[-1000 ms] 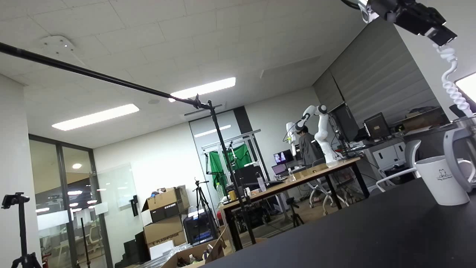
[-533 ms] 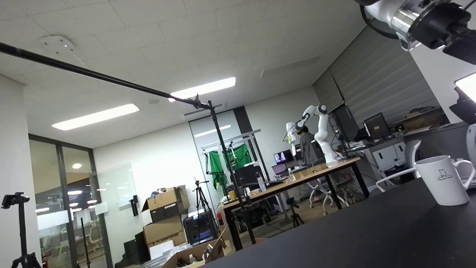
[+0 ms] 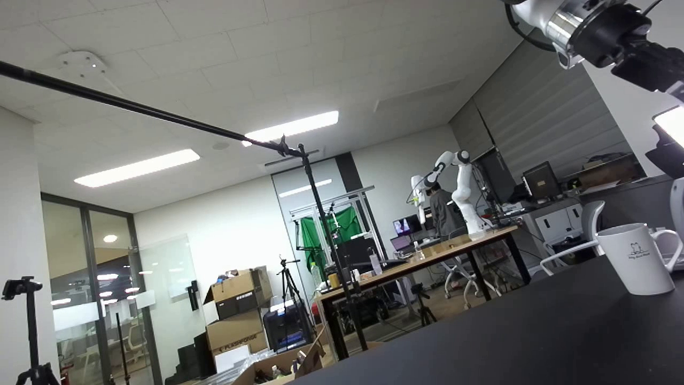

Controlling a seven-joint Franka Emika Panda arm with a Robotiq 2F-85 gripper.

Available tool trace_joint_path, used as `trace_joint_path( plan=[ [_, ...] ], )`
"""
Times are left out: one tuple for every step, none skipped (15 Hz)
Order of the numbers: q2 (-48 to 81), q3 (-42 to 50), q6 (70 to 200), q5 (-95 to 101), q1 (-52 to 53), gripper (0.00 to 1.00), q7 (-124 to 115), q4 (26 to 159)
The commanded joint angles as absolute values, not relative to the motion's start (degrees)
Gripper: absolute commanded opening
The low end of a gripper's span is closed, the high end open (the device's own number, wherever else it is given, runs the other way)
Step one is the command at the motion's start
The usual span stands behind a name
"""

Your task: Stir the contents in the flusk.

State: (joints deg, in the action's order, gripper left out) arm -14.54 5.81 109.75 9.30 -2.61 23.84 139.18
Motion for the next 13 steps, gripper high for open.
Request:
trace_joint_path(
  plan=[
    [-16.62, 5.16, 106.11, 9.13, -1.92, 0.4, 23.41, 136.43],
    [-16.87, 5.06, 105.31, 9.51, -1.84, 0.41, 23.44, 136.13],
    [-17.02, 4.98, 104.47, 9.72, -1.79, 0.46, 23.63, 135.77],
    [-17.12, 4.93, 103.33, 9.77, -1.74, 0.54, 23.86, 135.32],
    [-17.15, 4.99, 101.9, 9.6, -1.67, 0.6, 24.26, 134.74],
    [-17.04, 5.02, 100.47, 9.62, -1.63, 0.68, 24.49, 134.07],
    [-16.73, 5.02, 98.7, 9.78, -1.68, 0.74, 24.46, 133.28],
    [-16.23, 5.11, 96.41, 9.76, -1.73, 0.81, 24.75, 132.36],
    [-17.01, 5.22, 100.26, 9.26, -1.56, 0.88, 24.34, 134.91],
    [-17.0, 5.24, 99.72, 9.22, -1.56, 0.69, 24.39, 134.67],
    [-16.93, 5.23, 99.91, 9.22, -1.56, 0.75, 24.4, 134.77],
    [-16.84, 5.23, 100.0, 9.22, -1.56, 0.83, 24.41, 134.86],
    [-16.76, 5.22, 100.05, 9.22, -1.56, 0.88, 24.42, 134.9]
  ],
)
